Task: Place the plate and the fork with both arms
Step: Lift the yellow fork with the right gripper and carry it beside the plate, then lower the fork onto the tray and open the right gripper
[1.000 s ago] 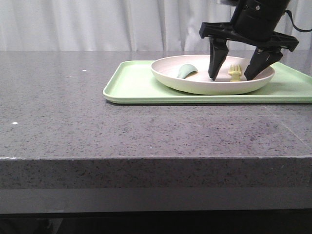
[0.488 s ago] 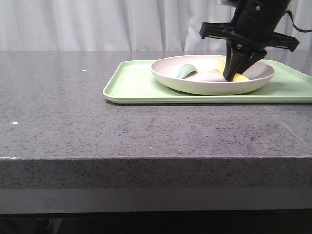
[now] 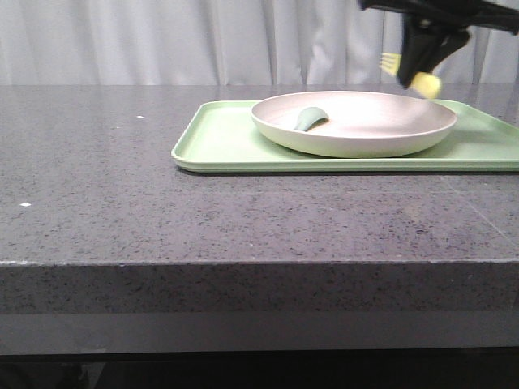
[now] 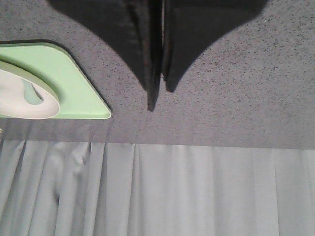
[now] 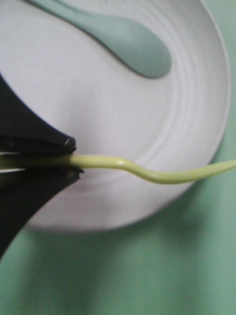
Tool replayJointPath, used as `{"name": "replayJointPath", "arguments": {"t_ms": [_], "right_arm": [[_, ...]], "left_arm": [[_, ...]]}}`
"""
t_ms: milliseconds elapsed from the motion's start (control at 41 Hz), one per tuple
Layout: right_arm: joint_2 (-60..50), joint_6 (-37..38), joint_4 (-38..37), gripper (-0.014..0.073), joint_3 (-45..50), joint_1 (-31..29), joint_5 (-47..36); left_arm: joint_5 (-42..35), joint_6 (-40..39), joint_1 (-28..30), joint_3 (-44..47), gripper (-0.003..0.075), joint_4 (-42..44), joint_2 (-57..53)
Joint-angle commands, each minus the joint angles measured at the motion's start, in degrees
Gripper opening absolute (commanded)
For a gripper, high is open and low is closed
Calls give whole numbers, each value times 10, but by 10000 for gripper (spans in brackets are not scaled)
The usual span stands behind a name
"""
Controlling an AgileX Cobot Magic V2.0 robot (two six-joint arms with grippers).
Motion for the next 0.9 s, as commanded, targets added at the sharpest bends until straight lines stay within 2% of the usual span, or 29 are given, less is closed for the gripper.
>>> {"name": "replayJointPath", "arguments": {"t_ms": [0, 146, 585, 659, 878], "right_arm": [[-37, -3, -21, -60, -21, -31, -1], [-20, -15, -39, -60, -21, -52, 20], [28, -18, -67, -49, -21, -58, 33], [28, -18, -67, -12, -21, -62, 34], [28, -18, -67, 178, -21, -70, 40]], "left_arm": [[-43, -8, 1, -14, -18, -2, 8], [-43, -8, 1, -14, -18, -2, 8], [-43, -8, 1, -14, -18, -2, 8], [-43, -8, 1, -14, -18, -2, 8], [-43, -8, 1, -14, -18, -2, 8]]}}
